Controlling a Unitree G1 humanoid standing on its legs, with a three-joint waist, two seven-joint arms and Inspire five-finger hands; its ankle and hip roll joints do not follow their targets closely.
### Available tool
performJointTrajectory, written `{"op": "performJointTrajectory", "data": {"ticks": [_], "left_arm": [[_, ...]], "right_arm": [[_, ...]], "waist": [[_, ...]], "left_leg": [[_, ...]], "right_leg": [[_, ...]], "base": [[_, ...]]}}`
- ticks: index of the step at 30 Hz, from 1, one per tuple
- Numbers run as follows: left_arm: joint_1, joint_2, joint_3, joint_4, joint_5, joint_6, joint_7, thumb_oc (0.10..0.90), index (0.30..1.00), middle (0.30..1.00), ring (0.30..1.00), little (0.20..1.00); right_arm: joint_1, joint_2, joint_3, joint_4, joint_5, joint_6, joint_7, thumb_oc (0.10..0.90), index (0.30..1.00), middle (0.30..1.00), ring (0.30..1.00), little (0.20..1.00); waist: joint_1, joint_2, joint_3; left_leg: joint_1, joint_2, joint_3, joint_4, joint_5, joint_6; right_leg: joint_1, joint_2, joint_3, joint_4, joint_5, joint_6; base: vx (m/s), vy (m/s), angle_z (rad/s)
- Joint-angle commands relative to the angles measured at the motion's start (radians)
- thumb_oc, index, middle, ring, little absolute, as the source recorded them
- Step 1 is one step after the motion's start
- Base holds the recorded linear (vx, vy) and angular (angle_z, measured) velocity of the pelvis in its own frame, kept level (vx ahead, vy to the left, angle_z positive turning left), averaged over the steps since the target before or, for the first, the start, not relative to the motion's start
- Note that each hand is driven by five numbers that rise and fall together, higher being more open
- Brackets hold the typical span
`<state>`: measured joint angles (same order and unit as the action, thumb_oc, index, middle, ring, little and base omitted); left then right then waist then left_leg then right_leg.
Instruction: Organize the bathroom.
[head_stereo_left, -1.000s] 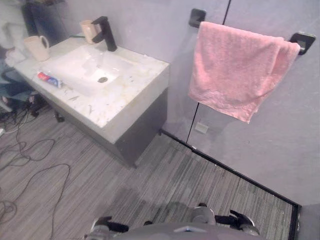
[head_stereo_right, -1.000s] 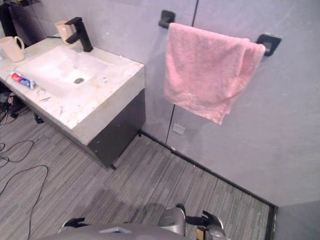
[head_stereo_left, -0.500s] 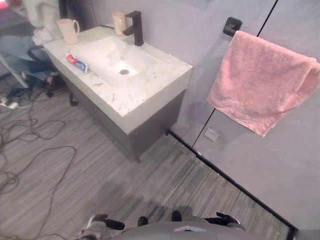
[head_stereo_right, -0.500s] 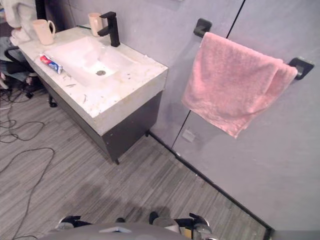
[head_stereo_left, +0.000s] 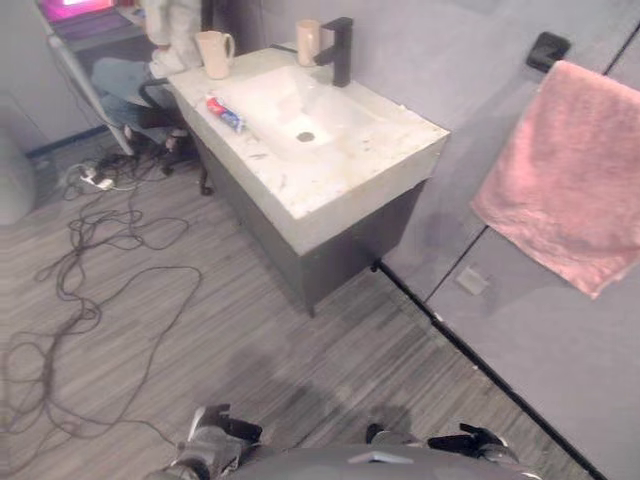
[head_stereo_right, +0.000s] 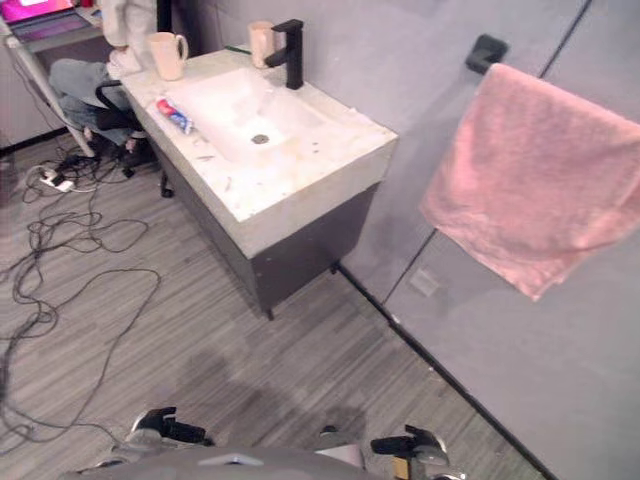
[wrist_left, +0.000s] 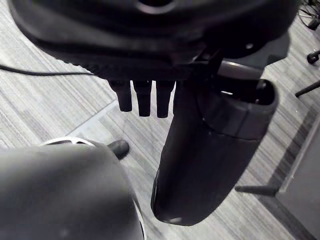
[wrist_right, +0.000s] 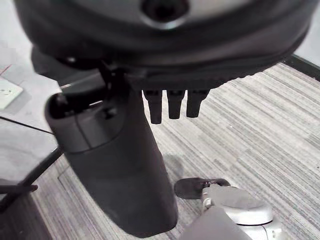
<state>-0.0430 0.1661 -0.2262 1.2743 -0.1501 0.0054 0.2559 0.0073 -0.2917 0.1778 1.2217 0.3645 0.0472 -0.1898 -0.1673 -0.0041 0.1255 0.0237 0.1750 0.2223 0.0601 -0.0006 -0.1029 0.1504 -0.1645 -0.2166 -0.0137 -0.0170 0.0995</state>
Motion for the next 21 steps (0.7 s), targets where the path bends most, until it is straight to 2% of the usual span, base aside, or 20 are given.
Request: {"op": "performJointTrajectory", "data": {"ticks": [1,2,3,4,5,7,8,9,10,12,13,14,15,16,17,18,20,21], "left_arm": [[0.003,0.045,-0.008,0.031,0.005,0.012,0.024,0.800,0.900,0.900,0.900,0.900],[0.002,0.049,-0.011,0.033,-0.001,0.014,0.022,0.800,0.900,0.900,0.900,0.900],[-0.002,0.055,-0.015,0.032,-0.010,0.033,0.020,0.800,0.900,0.900,0.900,0.900],[-0.006,0.055,-0.016,0.042,-0.043,0.052,0.010,0.800,0.900,0.900,0.900,0.900],[-0.006,0.054,-0.017,0.045,-0.050,0.053,0.008,0.800,0.900,0.900,0.900,0.900],[-0.012,0.055,-0.014,0.061,-0.074,0.055,-0.008,0.800,0.900,0.900,0.900,0.900],[-0.012,0.062,0.003,0.068,-0.106,0.047,-0.015,0.800,0.900,0.900,0.900,0.900],[-0.013,0.063,0.007,0.068,-0.109,0.044,-0.015,0.800,0.900,0.900,0.900,0.900],[-0.014,0.066,0.010,0.064,-0.110,0.041,-0.018,0.800,0.900,0.900,0.900,0.900],[-0.020,0.068,0.010,0.056,-0.114,0.028,-0.020,0.800,0.900,0.900,0.900,0.900],[-0.022,0.065,0.006,0.048,-0.110,0.026,-0.015,0.800,0.900,0.900,0.900,0.900],[-0.028,0.061,0.001,0.036,-0.096,0.027,-0.008,0.800,0.900,0.900,0.900,0.900],[-0.036,0.056,-0.004,0.022,-0.076,0.025,0.000,0.800,0.900,0.900,0.900,0.900],[-0.037,0.055,-0.006,0.019,-0.072,0.023,-0.001,0.800,0.900,0.900,0.900,0.900],[-0.047,0.048,-0.011,0.009,-0.064,0.021,0.008,0.800,0.900,0.900,0.900,0.900],[-0.051,0.046,-0.013,0.006,-0.057,0.020,0.009,0.800,0.900,0.900,0.900,0.900],[-0.064,0.045,-0.016,0.000,-0.043,0.019,0.015,0.800,0.900,0.900,0.900,0.900],[-0.073,0.050,-0.021,-0.007,-0.041,0.020,0.025,0.800,0.900,0.900,0.900,0.900]], "right_arm": [[-0.065,0.014,-0.018,0.026,0.040,-0.019,-0.023,0.800,0.900,0.900,0.900,0.900],[-0.067,0.019,-0.020,0.023,0.039,-0.018,-0.024,0.800,0.900,0.900,0.900,0.900],[-0.068,0.029,-0.018,0.016,-0.002,-0.012,-0.021,0.800,0.900,0.900,0.900,0.900],[-0.061,0.033,-0.008,0.011,-0.002,-0.019,-0.034,0.800,0.900,0.900,0.900,0.900],[-0.059,0.033,-0.007,0.010,0.006,-0.020,-0.034,0.800,0.900,0.900,0.900,0.900],[-0.050,0.033,-0.016,0.009,0.007,-0.030,-0.027,0.800,0.900,0.900,0.900,0.900],[-0.043,0.029,-0.019,0.012,-0.004,-0.030,-0.006,0.800,0.900,0.900,0.900,0.900],[-0.043,0.029,-0.018,0.012,-0.005,-0.029,-0.003,0.800,0.900,0.900,0.900,0.900],[-0.041,0.028,-0.015,0.017,-0.004,-0.029,0.002,0.800,0.900,0.900,0.900,0.900],[-0.039,0.030,-0.009,0.029,-0.026,-0.028,0.006,0.800,0.900,0.900,0.900,0.900],[-0.039,0.033,-0.004,0.029,-0.032,-0.027,0.003,0.800,0.900,0.900,0.900,0.900],[-0.040,0.037,0.006,0.033,-0.029,-0.025,-0.003,0.800,0.900,0.900,0.900,0.900],[-0.037,0.040,0.013,0.026,-0.006,-0.022,-0.011,0.800,0.900,0.900,0.900,0.900],[-0.035,0.040,0.015,0.023,-0.006,-0.020,-0.012,0.800,0.900,0.900,0.900,0.900],[-0.027,0.040,0.013,0.017,-0.022,-0.021,-0.010,0.800,0.900,0.900,0.900,0.900],[-0.024,0.039,0.013,0.016,-0.027,-0.021,-0.008,0.800,0.900,0.900,0.900,0.900],[-0.018,0.037,0.015,0.012,-0.041,-0.016,-0.001,0.800,0.900,0.900,0.900,0.900],[-0.011,0.037,0.017,0.007,-0.049,-0.011,0.003,0.800,0.900,0.900,0.900,0.900]], "waist": [[0.034,0.015,-0.011],[0.038,0.016,-0.010],[0.043,0.014,-0.008],[0.046,0.022,0.000],[0.046,0.022,0.001],[0.048,0.034,0.017],[0.042,0.039,0.037],[0.040,0.042,0.037],[0.029,0.042,0.041],[0.006,0.034,0.042],[0.000,0.031,0.042],[-0.014,0.020,0.044],[-0.034,0.001,0.041],[-0.040,0.000,0.043],[-0.059,-0.022,0.037],[-0.066,-0.024,0.042],[-0.078,-0.035,0.046],[-0.088,-0.049,0.046]], "left_leg": [[0.049,-0.018,-0.049,-0.086,0.033,0.037],[0.045,-0.028,-0.052,-0.082,0.028,0.046],[0.033,-0.057,-0.054,-0.069,0.015,0.070],[0.029,-0.089,-0.055,-0.061,0.000,0.102],[0.029,-0.097,-0.055,-0.059,-0.003,0.109],[0.041,-0.128,-0.058,-0.061,-0.020,0.134],[0.073,-0.139,-0.059,-0.074,-0.027,0.138],[0.074,-0.137,-0.059,-0.076,-0.027,0.138],[0.087,-0.142,-0.058,-0.085,-0.031,0.139],[0.114,-0.170,-0.059,-0.110,-0.036,0.142],[0.121,-0.177,-0.061,-0.122,-0.034,0.142],[0.138,-0.193,-0.061,-0.135,-0.039,0.141],[0.155,-0.225,-0.059,-0.142,-0.052,0.140],[0.163,-0.228,-0.061,-0.143,-0.057,0.139],[0.182,-0.266,-0.071,-0.145,-0.077,0.137],[0.196,-0.273,-0.074,-0.145,-0.087,0.135],[0.218,-0.298,-0.078,-0.140,-0.104,0.134],[0.234,-0.320,-0.081,-0.126,-0.125,0.137]], "right_leg": [[-0.148,0.024,0.170,0.145,0.002,0.031],[-0.151,0.010,0.167,0.165,0.004,0.032],[-0.173,-0.029,0.158,0.239,0.039,0.030],[-0.235,-0.085,0.152,0.395,0.135,0.020],[-0.250,-0.094,0.155,0.419,0.149,0.018],[-0.328,-0.140,0.175,0.589,0.234,0.018],[-0.365,-0.131,0.187,0.657,0.243,0.020],[-0.369,-0.124,0.186,0.655,0.244,0.019],[-0.380,-0.081,0.191,0.651,0.230,0.022],[-0.405,-0.002,0.176,0.579,0.228,0.034],[-0.412,0.021,0.164,0.543,0.211,0.035],[-0.411,0.055,0.142,0.435,0.189,0.042],[-0.408,0.111,0.121,0.261,0.165,0.054],[-0.401,0.124,0.115,0.227,0.165,0.056],[-0.413,0.153,0.101,0.090,0.225,0.071],[-0.408,0.166,0.090,0.041,0.254,0.077],[-0.421,0.191,0.064,0.005,0.293,0.079],[-0.441,0.200,0.038,0.001,0.310,0.077]], "base": [[0.11,0.369,0.33],[0.14,0.430,0.47],[0.16,0.555,0.68],[0.15,0.534,0.72],[0.12,0.448,0.74],[0.17,0.379,0.44],[0.22,0.345,0.25],[0.23,0.256,0.27],[0.19,0.148,0.24],[0.28,0.161,0.28],[0.34,0.127,0.40],[0.43,0.129,0.47],[0.42,0.118,0.50],[0.49,0.147,0.40],[0.37,0.115,0.25],[0.43,0.142,0.18],[0.36,0.122,0.14],[0.52,0.152,0.03]]}}
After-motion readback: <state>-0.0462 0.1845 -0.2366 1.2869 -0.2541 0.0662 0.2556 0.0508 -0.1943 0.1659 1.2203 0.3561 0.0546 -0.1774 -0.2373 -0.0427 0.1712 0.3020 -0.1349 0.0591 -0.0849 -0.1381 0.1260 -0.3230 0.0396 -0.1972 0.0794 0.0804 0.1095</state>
